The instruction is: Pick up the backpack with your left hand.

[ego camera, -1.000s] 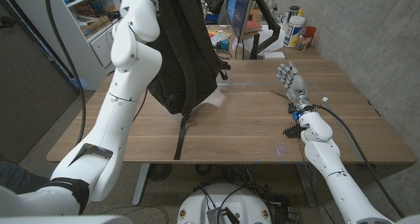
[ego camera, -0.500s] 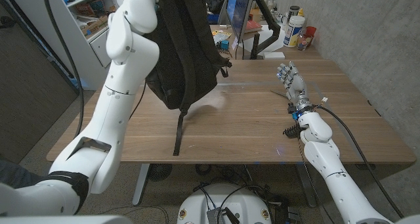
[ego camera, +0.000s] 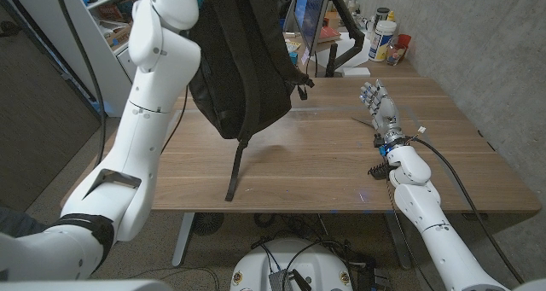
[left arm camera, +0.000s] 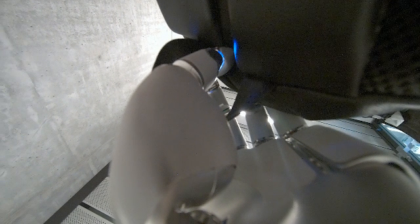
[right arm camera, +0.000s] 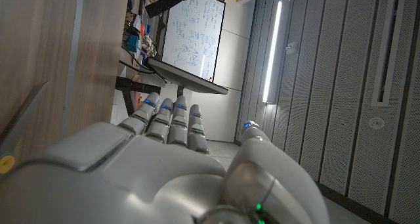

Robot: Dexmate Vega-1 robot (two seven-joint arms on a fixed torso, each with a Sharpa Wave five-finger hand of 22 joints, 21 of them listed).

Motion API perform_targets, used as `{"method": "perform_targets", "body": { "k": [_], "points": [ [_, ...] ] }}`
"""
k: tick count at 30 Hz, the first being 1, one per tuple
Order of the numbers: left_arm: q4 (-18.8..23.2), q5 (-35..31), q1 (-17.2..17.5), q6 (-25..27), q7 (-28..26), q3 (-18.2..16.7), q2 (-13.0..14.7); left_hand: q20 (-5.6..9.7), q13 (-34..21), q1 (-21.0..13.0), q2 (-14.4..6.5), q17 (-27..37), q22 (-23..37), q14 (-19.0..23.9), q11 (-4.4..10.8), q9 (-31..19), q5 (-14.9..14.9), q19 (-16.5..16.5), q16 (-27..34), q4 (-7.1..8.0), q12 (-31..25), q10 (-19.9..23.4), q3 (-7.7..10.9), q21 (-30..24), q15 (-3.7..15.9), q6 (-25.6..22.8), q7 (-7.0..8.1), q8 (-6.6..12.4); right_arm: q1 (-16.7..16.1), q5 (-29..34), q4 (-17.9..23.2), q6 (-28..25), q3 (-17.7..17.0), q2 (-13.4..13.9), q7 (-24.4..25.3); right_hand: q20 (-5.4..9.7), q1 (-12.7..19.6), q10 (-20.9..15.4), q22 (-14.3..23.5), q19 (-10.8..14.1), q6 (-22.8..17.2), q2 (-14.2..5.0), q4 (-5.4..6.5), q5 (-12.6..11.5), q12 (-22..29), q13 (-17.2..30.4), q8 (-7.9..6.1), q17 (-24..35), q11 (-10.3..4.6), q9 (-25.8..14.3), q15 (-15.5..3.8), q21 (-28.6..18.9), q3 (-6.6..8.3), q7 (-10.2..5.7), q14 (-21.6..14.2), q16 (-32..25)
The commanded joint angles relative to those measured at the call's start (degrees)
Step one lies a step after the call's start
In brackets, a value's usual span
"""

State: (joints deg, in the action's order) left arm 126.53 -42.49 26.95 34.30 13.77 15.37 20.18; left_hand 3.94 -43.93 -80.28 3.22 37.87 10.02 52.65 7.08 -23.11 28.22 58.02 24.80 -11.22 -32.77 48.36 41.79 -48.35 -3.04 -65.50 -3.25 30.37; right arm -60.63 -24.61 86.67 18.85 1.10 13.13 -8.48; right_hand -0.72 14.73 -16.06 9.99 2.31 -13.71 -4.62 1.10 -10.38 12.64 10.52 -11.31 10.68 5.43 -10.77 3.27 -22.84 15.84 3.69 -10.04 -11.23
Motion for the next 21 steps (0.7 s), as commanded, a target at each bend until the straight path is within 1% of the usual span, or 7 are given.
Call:
{"method": "perform_targets", "body": {
  "k": [1, 21],
  "points": [
    [-0.18, 1.47, -1.77, -2.3, 1.93, -0.05, 0.93, 5.6, -0.33, 0.14, -0.28, 0.2, 0.14, 10.97, 0.4, 0.05, -0.18, 1.16, 0.0, 1.99, 0.23, 0.0, 1.63, -0.3, 13.05, -0.23, 0.49, -0.12, 0.66, 0.19, -0.63, 0.2, 0.19, -0.16, 0.02, 0.1, 0.4, -0.4, 0.14, 0.48, -0.51, -0.12, -0.41, -0.03, -0.07, 0.24, 0.02, 0.03, 0.04, -0.14, -0.14, 0.29, 0.09, -0.09, -0.54, 0.06],
    [-0.12, 1.18, -2.38, -1.77, 2.32, 0.91, 0.65, 5.64, -0.59, 0.68, -0.51, 0.65, 0.07, 11.11, 0.75, 0.05, -0.56, 0.98, -0.31, 2.06, 0.58, 0.31, 1.64, -0.85, 13.42, -0.36, 0.65, -0.17, 1.16, 0.01, -1.22, 0.03, 0.05, 0.25, -0.51, 0.16, 0.54, -0.46, 0.15, 0.78, -0.5, -0.14, -0.58, -0.08, -0.07, 0.24, 0.03, 0.0, 0.06, -0.14, -0.36, 0.57, 0.13, -0.23, -0.61, 0.07]
  ]
}}
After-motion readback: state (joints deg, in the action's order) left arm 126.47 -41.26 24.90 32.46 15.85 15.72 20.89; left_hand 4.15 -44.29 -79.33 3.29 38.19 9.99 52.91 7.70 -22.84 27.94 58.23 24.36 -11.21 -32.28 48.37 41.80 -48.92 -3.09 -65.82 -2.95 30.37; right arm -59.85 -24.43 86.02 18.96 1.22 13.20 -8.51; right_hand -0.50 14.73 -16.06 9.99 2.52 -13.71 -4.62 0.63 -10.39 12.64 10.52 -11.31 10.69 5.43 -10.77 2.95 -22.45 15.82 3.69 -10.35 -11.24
